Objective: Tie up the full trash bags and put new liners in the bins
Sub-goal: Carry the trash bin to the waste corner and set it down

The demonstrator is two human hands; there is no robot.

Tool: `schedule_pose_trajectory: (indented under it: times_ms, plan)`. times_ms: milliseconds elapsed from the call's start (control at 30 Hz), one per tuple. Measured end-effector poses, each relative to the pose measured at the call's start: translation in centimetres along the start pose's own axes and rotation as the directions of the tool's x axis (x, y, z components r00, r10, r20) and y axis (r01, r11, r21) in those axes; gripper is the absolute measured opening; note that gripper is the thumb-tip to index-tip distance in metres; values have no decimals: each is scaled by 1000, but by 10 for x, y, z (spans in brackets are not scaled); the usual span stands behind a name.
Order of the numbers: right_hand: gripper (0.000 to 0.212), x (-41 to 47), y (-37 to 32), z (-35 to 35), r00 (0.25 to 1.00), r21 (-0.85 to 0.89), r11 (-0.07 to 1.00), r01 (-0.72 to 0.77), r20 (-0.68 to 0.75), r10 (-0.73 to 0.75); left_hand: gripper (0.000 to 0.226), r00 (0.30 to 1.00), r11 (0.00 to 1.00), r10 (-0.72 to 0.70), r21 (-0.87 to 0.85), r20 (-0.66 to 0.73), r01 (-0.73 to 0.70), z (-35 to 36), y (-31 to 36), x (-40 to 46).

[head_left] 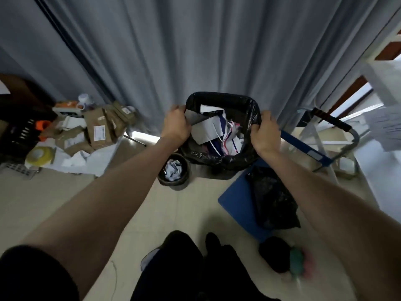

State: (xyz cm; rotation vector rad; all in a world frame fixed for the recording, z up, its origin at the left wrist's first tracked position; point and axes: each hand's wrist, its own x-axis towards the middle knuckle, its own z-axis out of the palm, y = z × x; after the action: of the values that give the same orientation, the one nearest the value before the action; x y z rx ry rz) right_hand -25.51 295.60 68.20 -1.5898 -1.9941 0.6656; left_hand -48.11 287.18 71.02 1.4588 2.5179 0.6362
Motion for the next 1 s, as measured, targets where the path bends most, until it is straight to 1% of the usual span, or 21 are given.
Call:
schedule_pose_trajectory:
  times_ms: [67, 167, 300, 400, 500, 567, 633, 733, 867, 1000]
  plan:
    - [31, 16, -4, 15, 1000, -3, 1000, 0, 6, 0, 29, 1000, 1000, -11, 1, 2, 11, 5, -8, 19]
    - [32, 36, -4, 36, 999, -2, 999, -45, 10, 45, 33, 1000, 1000, -7, 11, 30, 6, 18, -19, 49]
    - [29, 52, 8, 69, 995, -5, 995, -99, -2, 99, 35, 994, 999, 40, 21, 99, -42, 49, -37, 86]
    - [33, 59, 18, 97, 982, -12, 982, -188, -33, 188, 35, 981, 993, 114, -3, 159, -115, 80, -56, 114]
    - [38, 58, 24, 129, 947, -35, 948, -317, -62, 314, 41, 958, 980, 201, -36, 205, -198, 111, -77, 140]
    - [38, 52, 28, 150, 904, -18, 906, -423, -86, 420, 40, 935, 961, 275, -96, 223, -259, 131, -91, 153]
    - [38, 46, 33, 173, 864, -3, 867, -498, -94, 495, 40, 909, 932, 354, -166, 219, -323, 151, -105, 163]
    - [42, 36, 45, 211, 797, 35, 802, -596, -99, 596, 41, 880, 907, 407, -226, 245, -357, 191, -130, 172]
    - [50, 27, 81, 268, 770, 16, 773, -635, -76, 634, 53, 861, 906, 412, -231, 299, -353, 250, -163, 175]
    - [48, 20, 133, 327, 776, -7, 779, -627, -94, 624, 61, 850, 902, 418, -255, 322, -347, 318, -196, 166]
